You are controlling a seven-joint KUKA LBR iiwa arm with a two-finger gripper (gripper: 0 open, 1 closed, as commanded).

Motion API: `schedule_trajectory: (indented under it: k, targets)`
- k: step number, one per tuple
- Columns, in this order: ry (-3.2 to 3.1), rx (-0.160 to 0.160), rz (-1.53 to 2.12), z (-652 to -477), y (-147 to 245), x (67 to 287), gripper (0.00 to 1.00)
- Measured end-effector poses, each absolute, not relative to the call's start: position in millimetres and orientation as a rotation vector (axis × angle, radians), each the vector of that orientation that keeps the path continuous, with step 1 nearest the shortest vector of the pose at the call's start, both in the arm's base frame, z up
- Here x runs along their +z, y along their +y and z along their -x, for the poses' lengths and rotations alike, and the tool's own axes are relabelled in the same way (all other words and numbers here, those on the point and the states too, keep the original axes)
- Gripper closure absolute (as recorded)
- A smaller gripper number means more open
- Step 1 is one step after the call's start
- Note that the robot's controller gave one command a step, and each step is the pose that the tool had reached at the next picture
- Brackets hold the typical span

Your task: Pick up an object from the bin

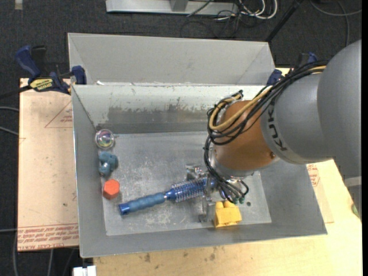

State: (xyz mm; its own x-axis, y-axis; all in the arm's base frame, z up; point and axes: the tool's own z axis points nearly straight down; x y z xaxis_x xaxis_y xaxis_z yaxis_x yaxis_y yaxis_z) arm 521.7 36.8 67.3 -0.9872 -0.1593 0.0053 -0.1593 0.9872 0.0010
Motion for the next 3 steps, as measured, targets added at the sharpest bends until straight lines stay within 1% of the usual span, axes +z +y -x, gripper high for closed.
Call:
schedule_trajectory:
  k: [1,2,3]
  targets:
    - [-3.131,-0.001,-0.249,-523.8,36,69,1.0]
    - [-3.139,0.0,-0.264,-522.4,39,170,1.0]
    - [-3.14,0.001,-0.288,-540.3,36,262,1.0]
